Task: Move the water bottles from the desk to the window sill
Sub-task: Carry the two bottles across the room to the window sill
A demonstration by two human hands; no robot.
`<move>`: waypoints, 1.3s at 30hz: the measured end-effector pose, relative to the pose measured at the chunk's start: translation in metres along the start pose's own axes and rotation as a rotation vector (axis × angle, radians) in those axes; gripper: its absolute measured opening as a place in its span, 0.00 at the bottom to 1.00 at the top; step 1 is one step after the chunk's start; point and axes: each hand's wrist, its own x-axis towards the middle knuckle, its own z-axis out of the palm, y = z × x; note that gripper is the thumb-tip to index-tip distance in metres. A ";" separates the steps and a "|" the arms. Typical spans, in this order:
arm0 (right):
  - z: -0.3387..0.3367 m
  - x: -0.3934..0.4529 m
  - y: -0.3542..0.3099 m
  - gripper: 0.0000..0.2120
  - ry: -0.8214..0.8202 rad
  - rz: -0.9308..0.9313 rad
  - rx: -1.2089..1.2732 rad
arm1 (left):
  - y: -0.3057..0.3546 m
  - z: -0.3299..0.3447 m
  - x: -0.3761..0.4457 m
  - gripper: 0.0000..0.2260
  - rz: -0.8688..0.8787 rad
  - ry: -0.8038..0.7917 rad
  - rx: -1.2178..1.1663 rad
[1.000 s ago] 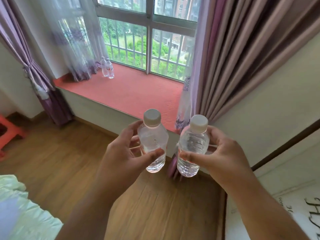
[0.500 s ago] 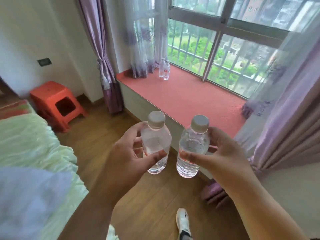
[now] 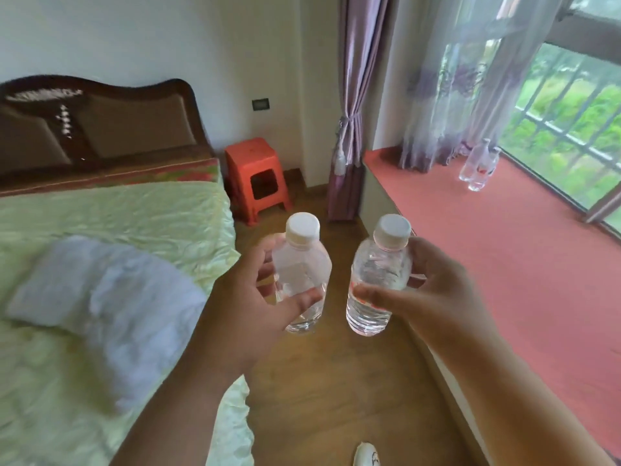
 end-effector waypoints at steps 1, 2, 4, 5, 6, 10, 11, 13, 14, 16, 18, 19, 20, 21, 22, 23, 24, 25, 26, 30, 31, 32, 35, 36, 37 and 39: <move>-0.004 0.015 0.002 0.31 -0.021 -0.013 0.004 | 0.002 0.004 0.008 0.36 -0.006 0.030 0.001; -0.008 0.028 0.004 0.31 -0.040 -0.024 0.004 | 0.005 0.008 0.015 0.35 -0.010 0.055 0.003; -0.016 0.052 0.008 0.31 -0.080 -0.046 -0.002 | 0.011 0.018 0.027 0.35 -0.029 0.089 0.002; -0.019 0.063 0.010 0.31 -0.096 -0.056 -0.005 | 0.013 0.023 0.032 0.34 -0.039 0.102 -0.001; -0.023 0.073 0.012 0.31 -0.107 -0.064 -0.007 | 0.015 0.027 0.037 0.34 -0.047 0.113 -0.004; -0.033 0.108 0.019 0.29 -0.143 -0.070 0.006 | 0.020 0.044 0.059 0.33 -0.077 0.138 -0.025; -0.035 0.115 0.021 0.28 -0.154 -0.069 0.008 | 0.021 0.047 0.064 0.32 -0.084 0.139 -0.027; -0.036 0.130 0.024 0.29 -0.166 -0.070 -0.003 | 0.022 0.052 0.076 0.32 -0.095 0.140 -0.028; -0.037 0.137 0.025 0.29 -0.170 -0.068 -0.004 | 0.023 0.054 0.083 0.32 -0.099 0.143 -0.031; -0.036 0.152 0.026 0.29 -0.178 -0.062 -0.001 | 0.021 0.057 0.099 0.32 -0.099 0.147 -0.041; -0.033 0.168 0.028 0.29 -0.182 -0.058 -0.017 | 0.016 0.058 0.117 0.32 -0.093 0.142 -0.038; -0.031 0.176 0.029 0.29 -0.182 -0.058 -0.025 | 0.013 0.059 0.126 0.32 -0.091 0.136 -0.034; -0.028 0.184 0.030 0.30 -0.179 -0.057 -0.029 | 0.010 0.059 0.137 0.32 -0.088 0.131 -0.034; -0.025 0.192 0.031 0.31 -0.173 -0.058 -0.034 | 0.006 0.058 0.148 0.32 -0.083 0.125 -0.037; -0.022 0.201 0.031 0.31 -0.165 -0.059 -0.044 | 0.002 0.057 0.160 0.31 -0.075 0.117 -0.041; -0.019 0.210 0.031 0.31 -0.154 -0.058 -0.055 | -0.002 0.056 0.173 0.31 -0.064 0.106 -0.042; -0.016 0.219 0.031 0.31 -0.143 -0.055 -0.061 | -0.007 0.054 0.186 0.31 -0.049 0.093 -0.037; -0.012 0.229 0.030 0.31 -0.131 -0.049 -0.067 | -0.011 0.053 0.200 0.31 -0.034 0.081 -0.035; -0.008 0.239 0.028 0.31 -0.118 -0.042 -0.074 | -0.015 0.051 0.215 0.32 -0.022 0.071 -0.033; 0.009 0.281 0.014 0.30 -0.046 -0.007 -0.088 | -0.026 0.035 0.279 0.33 0.029 0.018 -0.044; 0.014 0.292 0.010 0.29 -0.024 0.002 -0.084 | -0.028 0.031 0.295 0.33 0.046 0.000 -0.049; 0.019 0.302 0.005 0.29 -0.003 0.009 -0.078 | -0.030 0.026 0.310 0.32 0.062 -0.014 -0.052; 0.034 0.329 -0.005 0.31 0.051 0.013 -0.068 | -0.036 0.014 0.352 0.32 0.105 -0.049 -0.063; 0.039 0.336 -0.009 0.32 0.067 0.015 -0.066 | -0.038 0.011 0.365 0.33 0.122 -0.058 -0.061; 0.042 0.344 -0.011 0.32 0.080 0.020 -0.065 | -0.041 0.009 0.377 0.33 0.136 -0.067 -0.056; 0.048 0.359 -0.013 0.32 0.089 0.029 -0.070 | -0.047 0.006 0.398 0.34 0.152 -0.084 -0.053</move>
